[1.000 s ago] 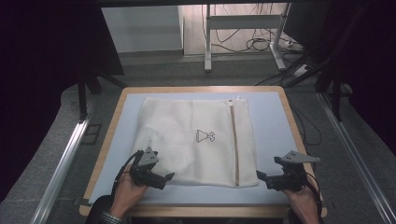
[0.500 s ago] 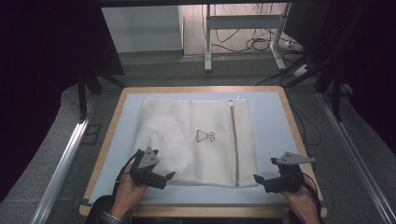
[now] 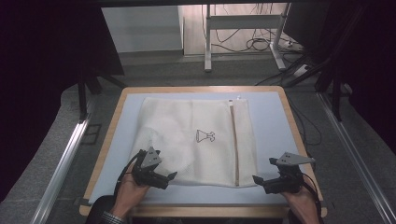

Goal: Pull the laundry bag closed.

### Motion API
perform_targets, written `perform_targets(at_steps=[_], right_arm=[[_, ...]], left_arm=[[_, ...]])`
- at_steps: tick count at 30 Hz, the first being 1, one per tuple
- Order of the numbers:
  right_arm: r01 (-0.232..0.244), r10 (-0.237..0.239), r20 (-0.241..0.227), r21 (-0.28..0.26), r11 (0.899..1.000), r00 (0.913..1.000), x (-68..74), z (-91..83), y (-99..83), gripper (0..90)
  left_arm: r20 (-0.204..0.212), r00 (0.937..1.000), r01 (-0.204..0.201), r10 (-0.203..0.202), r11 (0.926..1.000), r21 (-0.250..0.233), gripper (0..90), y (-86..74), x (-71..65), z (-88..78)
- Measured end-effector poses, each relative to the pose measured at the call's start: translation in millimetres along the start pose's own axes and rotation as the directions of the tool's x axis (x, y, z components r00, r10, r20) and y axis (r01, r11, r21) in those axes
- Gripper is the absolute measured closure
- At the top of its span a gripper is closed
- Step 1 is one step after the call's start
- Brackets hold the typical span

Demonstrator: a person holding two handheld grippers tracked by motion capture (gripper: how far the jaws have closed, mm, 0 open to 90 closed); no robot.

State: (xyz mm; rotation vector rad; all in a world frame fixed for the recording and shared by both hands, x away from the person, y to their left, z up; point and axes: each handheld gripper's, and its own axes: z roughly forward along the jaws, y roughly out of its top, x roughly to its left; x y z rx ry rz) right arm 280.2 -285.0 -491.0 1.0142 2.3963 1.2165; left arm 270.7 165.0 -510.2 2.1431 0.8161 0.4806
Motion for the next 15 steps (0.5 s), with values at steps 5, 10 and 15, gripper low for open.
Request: perform_targets(at_steps=[5, 10, 15], right_arm=[[0.011, -0.011, 0.004, -0.001, 1.0, 0.9999, 2.4, 0.6, 1.3, 2.8], [0.028, -0.028, 0.002, 0.009, 1.0, 0.9996, 5.7, 3.5, 2.4, 2.8], [0.001, -0.001, -0.013, 0.014, 1.0, 0.9999, 8.0, 4.7, 3.9, 3.0]], left_arm=[[0.01, 1.0, -0.001, 0.001, 1.0, -0.001, 1.9, 3.3, -1.5, 3.3], [0.018, 0.9998, -0.006, 0.007, 1.0, -0.007, 2.5, 6.9, -3.4, 7.0], [0.032, 0.9994, -0.011, 0.011, 0.9999, -0.007, 3.0, 10.3, -6.6, 10.0]])
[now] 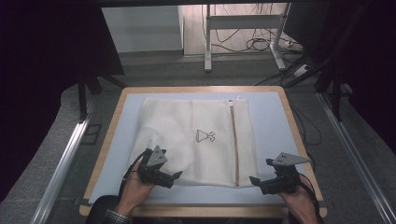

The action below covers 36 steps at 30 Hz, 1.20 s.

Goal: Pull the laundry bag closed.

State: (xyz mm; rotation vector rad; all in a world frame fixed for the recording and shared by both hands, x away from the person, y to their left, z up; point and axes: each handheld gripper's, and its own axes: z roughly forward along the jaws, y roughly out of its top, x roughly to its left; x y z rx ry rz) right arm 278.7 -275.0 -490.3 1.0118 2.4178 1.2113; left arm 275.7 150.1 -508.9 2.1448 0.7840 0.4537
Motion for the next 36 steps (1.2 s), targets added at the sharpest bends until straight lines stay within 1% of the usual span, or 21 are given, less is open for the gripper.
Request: perform_targets(at_steps=[2, 4, 5, 6, 7, 9, 10, 14, 16, 18, 22, 25, 26, 27, 29, 31, 36], right_arm=[[-0.001, 0.001, 0.0, 0.002, 1.0, 1.0, 0.5, 0.3, 0.0, 3.0], [-0.008, 0.008, -0.009, 0.005, 1.0, 0.9999, 1.0, 1.2, 0.4, 3.2], [-0.012, 0.012, -0.02, 0.003, 1.0, 0.9997, 1.9, 1.9, 1.2, 3.8], [-0.012, 0.012, -0.02, 0.003, 1.0, 0.9997, 1.9, 1.9, 1.2, 3.8], [-0.006, 0.006, -0.023, -0.001, 1.0, 0.9997, 3.1, 2.7, 1.9, 3.8], [0.009, -0.009, -0.015, -0.002, 1.0, 0.9999, 4.6, 3.9, 2.4, 3.8], [0.012, -0.012, -0.013, -0.002, 1.0, 0.9998, 5.0, 4.4, 2.5, 3.7], [0.011, -0.011, -0.007, -0.003, 1.0, 0.9999, 5.8, 5.7, 2.6, 3.0], [0.011, -0.011, -0.003, -0.004, 1.0, 0.9999, 6.0, 6.0, 2.7, 2.7], [0.01, -0.01, 0.006, -0.006, 1.0, 0.9999, 6.2, 6.9, 3.0, 2.1], [0.004, -0.004, 0.013, -0.006, 1.0, 0.9999, 6.5, 8.9, 3.6, 2.2], [0.019, -0.019, 0.022, 0.007, 1.0, 0.9996, 8.9, 9.9, 5.0, 2.9], [0.023, -0.023, 0.032, 0.025, 0.999, 0.9992, 11.2, 10.4, 6.8, 4.6], [0.023, -0.023, 0.032, 0.025, 0.999, 0.9992, 11.2, 10.4, 6.8, 4.6], [0.018, -0.018, 0.019, 0.032, 0.999, 0.9996, 12.0, 10.8, 8.0, 5.6], [0.025, -0.026, 0.026, 0.048, 0.999, 0.9993, 12.8, 11.9, 8.8, 6.0], [0.032, -0.034, 0.035, 0.053, 0.998, 0.9988, 12.9, 12.4, 9.7, 10.2]], left_arm=[[0.001, 1.0, -0.006, 0.006, 1.0, 0.001, 3.0, 0.6, -0.8, 0.2], [0.003, 0.9999, -0.015, 0.015, 0.9999, 0.003, 2.4, 1.8, -2.7, 1.3], [0.003, 0.9999, -0.017, 0.017, 0.9999, 0.001, 1.4, 2.4, -3.2, 2.0], [0.003, 0.9999, -0.014, 0.014, 0.9999, -0.003, 1.4, 2.6, -3.3, 2.4], [0.012, 0.9999, -0.009, 0.01, 0.9999, -0.008, 1.4, 3.5, -3.4, 3.2], [0.004, 0.9999, -0.011, 0.011, 0.9999, -0.011, 1.5, 4.6, -3.9, 3.4], [0.006, 0.9999, -0.01, 0.01, 0.9999, -0.014, 1.7, 4.9, -4.0, 3.6], [0.007, 0.9999, -0.007, 0.007, 0.9998, -0.019, 2.8, 6.3, -4.5, 4.8], [0.011, 0.9999, -0.01, 0.011, 0.9997, -0.024, 4.1, 7.5, -5.1, 5.5], [0.022, 0.9997, -0.014, 0.014, 0.9991, -0.04, 5.6, 10.0, -6.6, 6.1], [0.022, 0.9996, -0.017, 0.018, 0.9988, -0.047, 7.5, 12.4, -7.8, 7.7], [0.027, 0.9993, -0.024, 0.026, 0.9989, -0.041, 8.6, 14.1, -9.0, 11.7], [0.027, 0.9992, -0.028, 0.029, 0.9988, -0.039, 9.8, 14.8, -9.8, 13.2], [0.026, 0.9991, -0.033, 0.034, 0.9988, -0.038, 9.8, 15.4, -10.5, 14.1], [0.033, 0.9985, -0.042, 0.044, 0.9981, -0.046, 12.0, 17.7, -12.7, 16.2], [0.044, 0.9974, -0.054, 0.057, 0.9969, -0.058, 15.1, 21.0, -15.6, 18.4], [0.06, 0.9955, -0.069, 0.073, 0.9955, -0.064, 20.4, 24.6, -18.4, 22.0]])
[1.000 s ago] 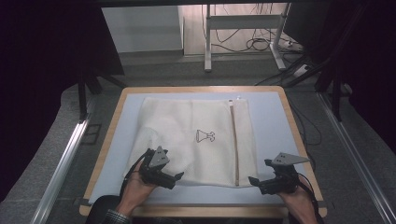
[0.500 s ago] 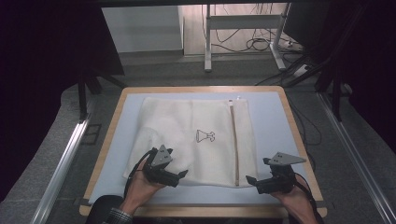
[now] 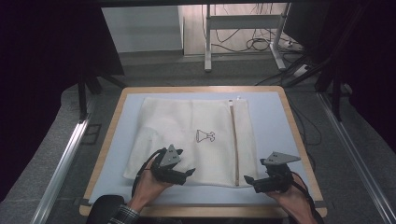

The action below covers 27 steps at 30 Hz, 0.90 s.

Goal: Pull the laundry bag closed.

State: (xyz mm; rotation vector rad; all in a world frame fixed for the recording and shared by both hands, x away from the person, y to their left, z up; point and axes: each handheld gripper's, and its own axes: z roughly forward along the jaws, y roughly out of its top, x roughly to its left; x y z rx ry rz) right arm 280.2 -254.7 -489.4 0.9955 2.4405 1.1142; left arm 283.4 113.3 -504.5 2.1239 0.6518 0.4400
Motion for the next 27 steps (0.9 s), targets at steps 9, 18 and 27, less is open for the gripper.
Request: perform_targets(at_steps=[9, 18, 27], right_arm=[[0.042, -0.041, -0.022, 0.029, 0.999, 0.9989, 1.0, 3.1, 2.1, 22.8], [0.093, -0.093, -0.019, 0.029, 0.995, 0.9955, 4.0, 3.8, 4.8, 35.3], [0.138, -0.136, -0.038, 0.055, 0.989, 0.99, 10.2, 9.5, 6.2, 45.4]], left_arm=[[0.048, 0.9989, 0.005, -0.004, 0.9998, -0.022, 27.8, 6.7, -2.2, 7.4], [0.096, 0.9953, -0.012, 0.013, 0.9998, -0.014, 34.0, 13.1, -7.1, 20.7], [0.122, 0.992, -0.031, 0.03, 0.9995, 0.002, 40.3, 16.5, -13.2, 35.8]])
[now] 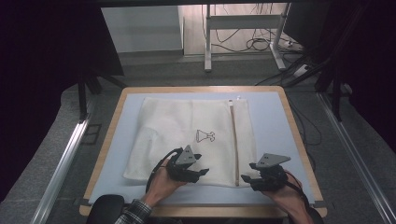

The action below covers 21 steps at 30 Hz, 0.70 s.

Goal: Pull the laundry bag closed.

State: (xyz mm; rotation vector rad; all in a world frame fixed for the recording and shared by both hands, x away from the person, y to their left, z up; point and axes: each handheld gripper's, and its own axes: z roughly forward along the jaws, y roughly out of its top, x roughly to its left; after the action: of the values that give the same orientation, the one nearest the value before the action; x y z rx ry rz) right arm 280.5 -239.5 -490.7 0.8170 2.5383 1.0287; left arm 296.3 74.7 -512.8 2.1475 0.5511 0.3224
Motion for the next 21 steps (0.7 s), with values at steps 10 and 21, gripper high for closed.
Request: perform_targets(at_steps=[10, 21], right_arm=[[0.032, -0.033, -0.06, -0.011, 0.999, 0.9977, 4.8, 6.7, 2.7, 61.5], [0.049, -0.049, -0.093, -0.002, 0.999, 0.9945, 9.3, 11.4, 5.0, 70.2]], left_arm=[[0.018, 0.9998, -0.001, 0.001, 1.0, -0.007, 43.9, 1.7, -2.4, 10.7], [0.023, 0.9997, 0.008, -0.008, 0.9999, -0.013, 43.6, 1.4, -1.7, 14.5]])
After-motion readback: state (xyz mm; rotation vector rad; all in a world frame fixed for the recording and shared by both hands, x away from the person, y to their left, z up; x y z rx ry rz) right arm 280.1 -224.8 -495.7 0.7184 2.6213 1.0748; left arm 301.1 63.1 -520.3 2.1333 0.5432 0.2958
